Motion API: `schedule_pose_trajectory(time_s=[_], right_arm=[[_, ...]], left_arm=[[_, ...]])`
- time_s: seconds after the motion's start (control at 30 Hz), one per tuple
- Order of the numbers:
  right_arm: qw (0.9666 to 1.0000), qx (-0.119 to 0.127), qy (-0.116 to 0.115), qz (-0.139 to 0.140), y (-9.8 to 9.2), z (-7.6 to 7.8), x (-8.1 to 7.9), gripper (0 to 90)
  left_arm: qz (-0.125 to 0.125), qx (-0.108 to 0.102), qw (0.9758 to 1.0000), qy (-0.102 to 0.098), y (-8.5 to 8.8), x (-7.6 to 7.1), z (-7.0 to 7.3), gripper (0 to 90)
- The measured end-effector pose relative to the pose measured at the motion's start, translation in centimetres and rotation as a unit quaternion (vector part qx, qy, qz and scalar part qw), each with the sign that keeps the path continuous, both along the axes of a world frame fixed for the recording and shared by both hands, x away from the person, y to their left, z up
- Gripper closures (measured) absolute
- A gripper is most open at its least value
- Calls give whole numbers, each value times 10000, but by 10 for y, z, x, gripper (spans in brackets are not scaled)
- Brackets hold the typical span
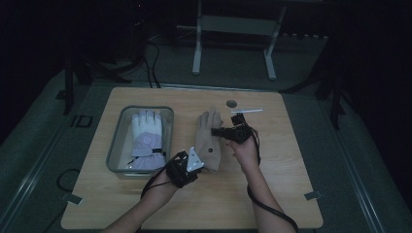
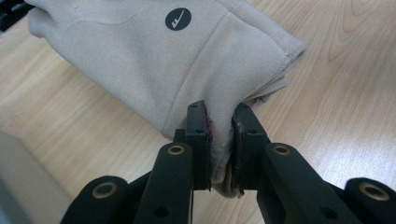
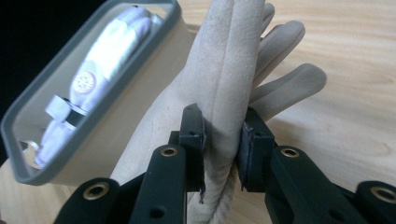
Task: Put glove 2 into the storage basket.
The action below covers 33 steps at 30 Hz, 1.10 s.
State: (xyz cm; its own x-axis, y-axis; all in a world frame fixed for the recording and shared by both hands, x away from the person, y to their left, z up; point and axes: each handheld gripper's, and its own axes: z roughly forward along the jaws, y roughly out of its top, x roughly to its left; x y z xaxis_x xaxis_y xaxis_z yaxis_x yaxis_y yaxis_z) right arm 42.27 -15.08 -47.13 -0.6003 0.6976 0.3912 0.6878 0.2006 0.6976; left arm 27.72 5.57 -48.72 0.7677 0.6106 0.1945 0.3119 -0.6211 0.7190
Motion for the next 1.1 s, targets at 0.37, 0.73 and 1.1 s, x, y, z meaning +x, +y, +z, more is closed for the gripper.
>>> schedule_pose_trajectory(time_s=[0.37, 0.73, 1.1], right_arm=[[9996, 61, -217, 159, 18, 26, -1, 753], [9991, -40, -289, 296, 44, 35, 4, 813], [9986, -32, -329, 419, 66, 45, 7, 828]], left_arm=[[93, 80, 9998, -165, 20, -2, 17, 799], [355, -10, 9992, -198, 44, -5, 25, 799], [508, 120, 9979, -371, 60, -8, 32, 799]])
